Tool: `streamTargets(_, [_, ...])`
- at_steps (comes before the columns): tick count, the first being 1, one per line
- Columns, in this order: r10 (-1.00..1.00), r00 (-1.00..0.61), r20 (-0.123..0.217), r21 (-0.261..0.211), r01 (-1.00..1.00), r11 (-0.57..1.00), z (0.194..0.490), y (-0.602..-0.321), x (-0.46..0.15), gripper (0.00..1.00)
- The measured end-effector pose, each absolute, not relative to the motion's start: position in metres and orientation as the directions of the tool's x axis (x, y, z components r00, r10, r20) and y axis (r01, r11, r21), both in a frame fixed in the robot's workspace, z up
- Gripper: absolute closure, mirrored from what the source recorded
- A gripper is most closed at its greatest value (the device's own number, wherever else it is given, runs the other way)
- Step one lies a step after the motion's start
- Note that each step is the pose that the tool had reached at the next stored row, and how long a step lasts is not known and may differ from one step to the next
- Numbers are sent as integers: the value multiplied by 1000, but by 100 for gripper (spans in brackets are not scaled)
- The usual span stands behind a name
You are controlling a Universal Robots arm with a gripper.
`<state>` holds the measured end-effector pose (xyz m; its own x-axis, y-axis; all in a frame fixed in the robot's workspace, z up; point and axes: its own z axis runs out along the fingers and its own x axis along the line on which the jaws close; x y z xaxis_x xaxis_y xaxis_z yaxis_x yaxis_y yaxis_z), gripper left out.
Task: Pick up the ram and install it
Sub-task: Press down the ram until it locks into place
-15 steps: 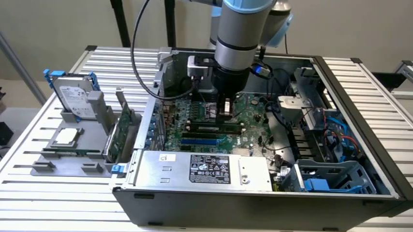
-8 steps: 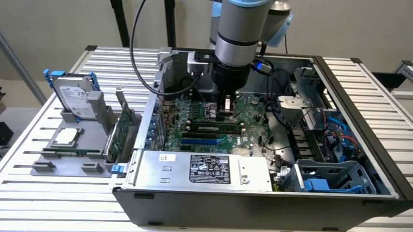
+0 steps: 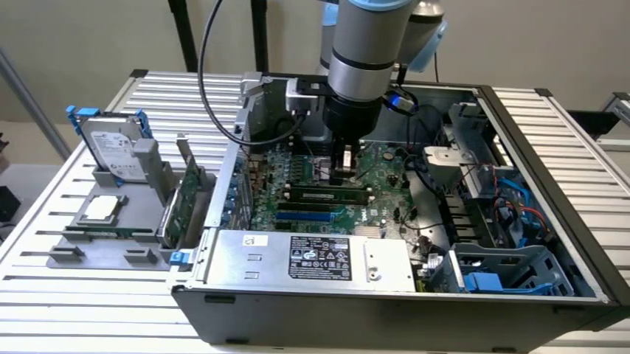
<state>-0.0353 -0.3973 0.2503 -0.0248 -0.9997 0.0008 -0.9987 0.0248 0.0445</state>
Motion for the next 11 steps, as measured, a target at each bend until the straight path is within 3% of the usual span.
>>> streamTargets(11, [-1000, -25, 1, 32, -999, 25, 242, -397, -39, 100])
